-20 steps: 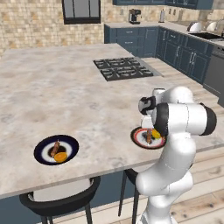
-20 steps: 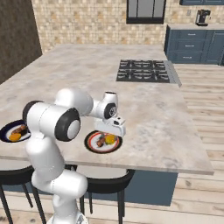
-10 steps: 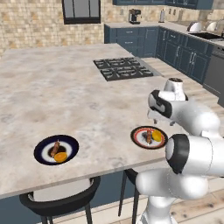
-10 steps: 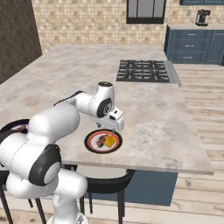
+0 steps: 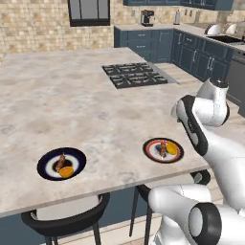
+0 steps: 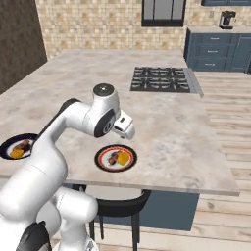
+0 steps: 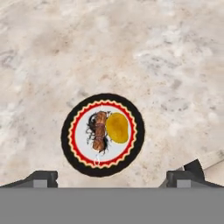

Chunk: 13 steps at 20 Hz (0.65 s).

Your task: Pick up the orange and mango from the fridge and place one fruit on each plate on the dining counter.

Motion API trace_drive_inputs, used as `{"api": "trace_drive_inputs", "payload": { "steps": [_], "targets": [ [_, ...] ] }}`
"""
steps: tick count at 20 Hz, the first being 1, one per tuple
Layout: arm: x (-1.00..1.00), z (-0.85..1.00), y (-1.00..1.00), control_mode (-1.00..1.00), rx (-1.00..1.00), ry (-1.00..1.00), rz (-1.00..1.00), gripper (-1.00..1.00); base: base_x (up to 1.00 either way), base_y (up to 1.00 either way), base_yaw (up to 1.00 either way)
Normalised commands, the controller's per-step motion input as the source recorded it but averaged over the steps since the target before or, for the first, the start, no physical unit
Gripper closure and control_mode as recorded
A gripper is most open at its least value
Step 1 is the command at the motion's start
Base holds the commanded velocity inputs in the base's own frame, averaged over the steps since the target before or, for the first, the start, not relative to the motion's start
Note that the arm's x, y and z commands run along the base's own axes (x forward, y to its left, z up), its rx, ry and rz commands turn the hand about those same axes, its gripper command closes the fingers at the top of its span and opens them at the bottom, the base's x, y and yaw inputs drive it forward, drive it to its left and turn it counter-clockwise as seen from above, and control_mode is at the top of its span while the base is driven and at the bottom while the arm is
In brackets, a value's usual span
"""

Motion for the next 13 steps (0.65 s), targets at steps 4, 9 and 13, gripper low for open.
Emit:
{"api": "trace_drive_inputs", "payload": {
  "steps": [4, 9, 13],
  "targets": [
    [-0.49, 0.74, 0.23, -1.00, -0.01, -0.12, -0.06, -1.00, 0.00, 0.00, 0.00],
    [-0.46, 0.51, 0.30, -1.00, -0.06, -0.15, -0.02, -1.00, 0.00, 0.00, 0.00],
    [-0.49, 0.49, 0.30, -1.00, -0.09, -0.22, 0.00, -1.00, 0.00, 0.00, 0.00]
  ]
}}
